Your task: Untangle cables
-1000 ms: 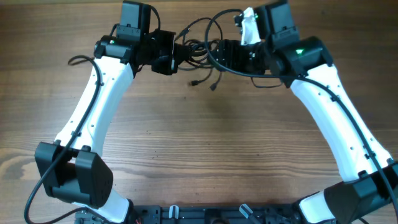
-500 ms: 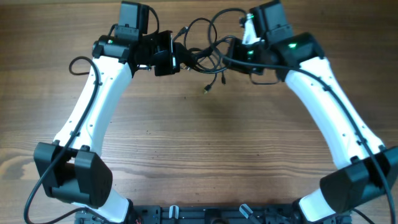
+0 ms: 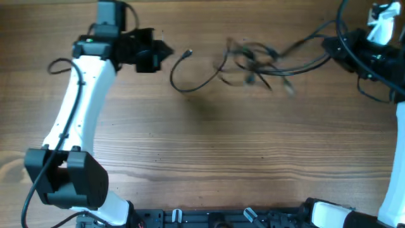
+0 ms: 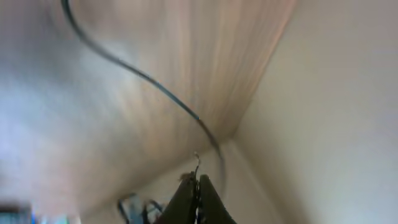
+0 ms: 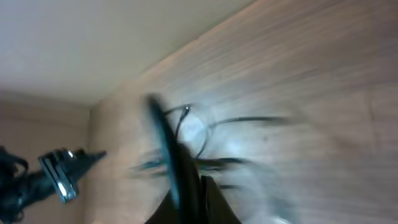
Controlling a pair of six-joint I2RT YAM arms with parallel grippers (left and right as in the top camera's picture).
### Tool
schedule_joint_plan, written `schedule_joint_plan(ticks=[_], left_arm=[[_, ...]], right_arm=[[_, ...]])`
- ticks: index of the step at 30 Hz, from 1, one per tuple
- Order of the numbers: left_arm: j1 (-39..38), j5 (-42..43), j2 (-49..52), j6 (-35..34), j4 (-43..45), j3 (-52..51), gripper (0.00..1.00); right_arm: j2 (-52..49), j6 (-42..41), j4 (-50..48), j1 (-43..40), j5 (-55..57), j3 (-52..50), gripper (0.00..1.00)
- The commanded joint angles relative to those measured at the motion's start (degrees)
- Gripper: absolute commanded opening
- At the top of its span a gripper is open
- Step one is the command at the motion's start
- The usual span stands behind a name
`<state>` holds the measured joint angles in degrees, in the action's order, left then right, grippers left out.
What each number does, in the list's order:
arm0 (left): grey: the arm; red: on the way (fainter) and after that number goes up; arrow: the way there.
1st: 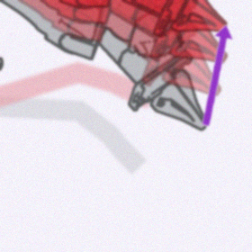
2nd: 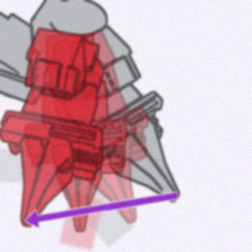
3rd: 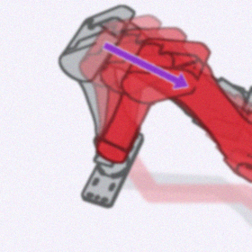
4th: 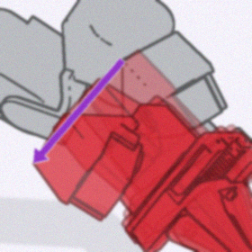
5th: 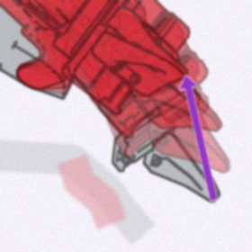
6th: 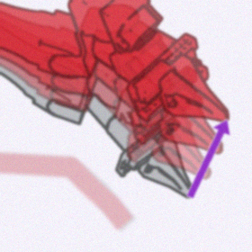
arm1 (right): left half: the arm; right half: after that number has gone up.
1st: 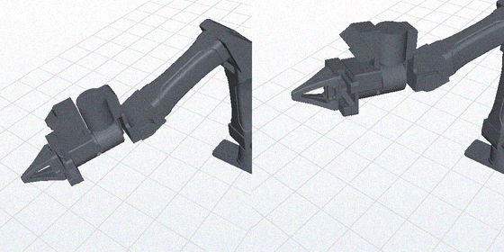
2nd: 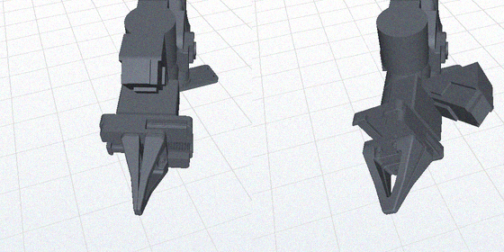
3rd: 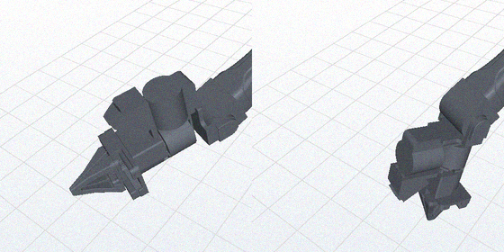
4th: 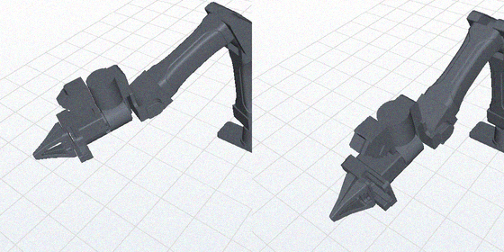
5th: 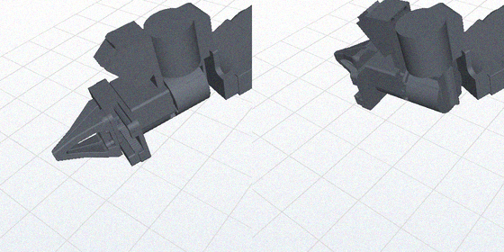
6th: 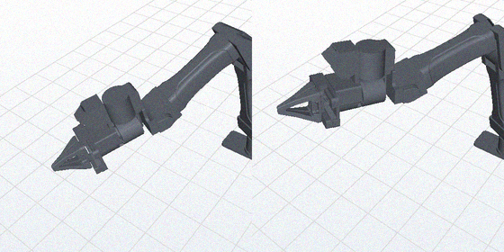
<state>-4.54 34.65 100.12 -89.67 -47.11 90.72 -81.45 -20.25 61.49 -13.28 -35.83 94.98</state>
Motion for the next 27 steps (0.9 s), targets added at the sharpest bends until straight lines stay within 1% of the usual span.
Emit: schedule_joint_plan(ticks=[1, 2, 4, 5, 6, 9, 10, 11, 13, 14, 16, 17, 19, 22, 23, 25, 27], left_arm=[[0.63, -5.62, -0.15, 25.81, 0.59, 0.04, 0.04], [0.44, -5.62, -0.15, 33.38, 0.57, 0.04, 0.05], [-0.11, -5.62, -0.15, 41.66, 0.26, 0.04, 0.04], [-0.37, -5.66, -0.15, 45.05, -0.24, 0.04, 0.04], [-0.39, -5.66, -0.15, 47.82, -0.79, 0.04, 0.04], [1.79, -5.81, -0.15, 54.05, -2.34, 0.04, 0.04], [3.28, -5.55, -0.17, 54.71, -2.60, 0.07, 0.04], [5.22, -4.39, -0.15, 55.06, -3.06, 0.07, 0.04], [6.25, -2.95, -0.15, 57.92, -3.58, 0.04, 0.04], [5.84, -2.97, -0.15, 59.60, -4.24, 0.04, 0.04], [3.78, -3.10, -0.13, 64.76, -5.53, 0.04, 0.04], [3.02, -3.21, -0.13, 66.20, -5.73, 0.04, 0.04], [1.03, -3.30, -0.09, 70.18, -6.40, 0.04, 0.06], [-3.10, -7.76, 0.02, 70.47, -7.17, -0.37, 0.13], [-4.90, -9.77, 0.04, 70.51, -7.17, -0.61, 0.13], [-9.20, -12.83, 0.57, 73.07, -6.91, -0.72, 0.17], [-12.87, -13.73, 1.95, 74.20, -6.25, -0.72, 0.26]], right_arm=[[-0.66, 6.71, 2.71, 6.27, -2.49, 1.01, 0.05], [-1.33, 7.56, 3.34, 8.87, -2.45, 1.01, 0.04], [-2.97, 7.85, 3.28, 15.10, -2.47, 1.01, 0.04], [-4.37, 7.76, 1.88, 19.80, -2.38, 1.01, 0.04], [-5.14, 6.58, 0.48, 22.62, -1.81, 1.01, 0.04], [-6.19, 1.42, -4.59, 28.15, 0.31, 1.01, 0.04], [-6.21, -0.24, -5.77, 29.20, 2.27, 1.01, 0.04], [-6.56, -2.29, -6.88, 30.84, 7.15, 1.01, 0.04], [-8.48, -3.67, -6.82, 33.59, 12.96, 1.01, 0.05], [-10.25, -2.29, -6.27, 34.75, 13.16, 1.01, 0.08], [-14.10, 0.87, -2.01, 34.91, 13.16, 1.01, 0.89], [-15.28, 0.96, 0.20, 34.47, 13.60, 1.01, 0.96], [-15.85, 2.29, 2.25, 31.95, 13.55, 1.03, 1.00], [-13.07, 2.36, 1.90, 25.00, 12.66, 1.88, 1.00], [-12.24, 2.54, 1.44, 23.19, 12.15, 1.90, 1.00], [-10.29, 4.76, 0.70, 17.62, 9.77, 1.90, 1.00], [-9.66, 6.86, 1.18, 13.18, 8.26, 1.88, 1.00]])
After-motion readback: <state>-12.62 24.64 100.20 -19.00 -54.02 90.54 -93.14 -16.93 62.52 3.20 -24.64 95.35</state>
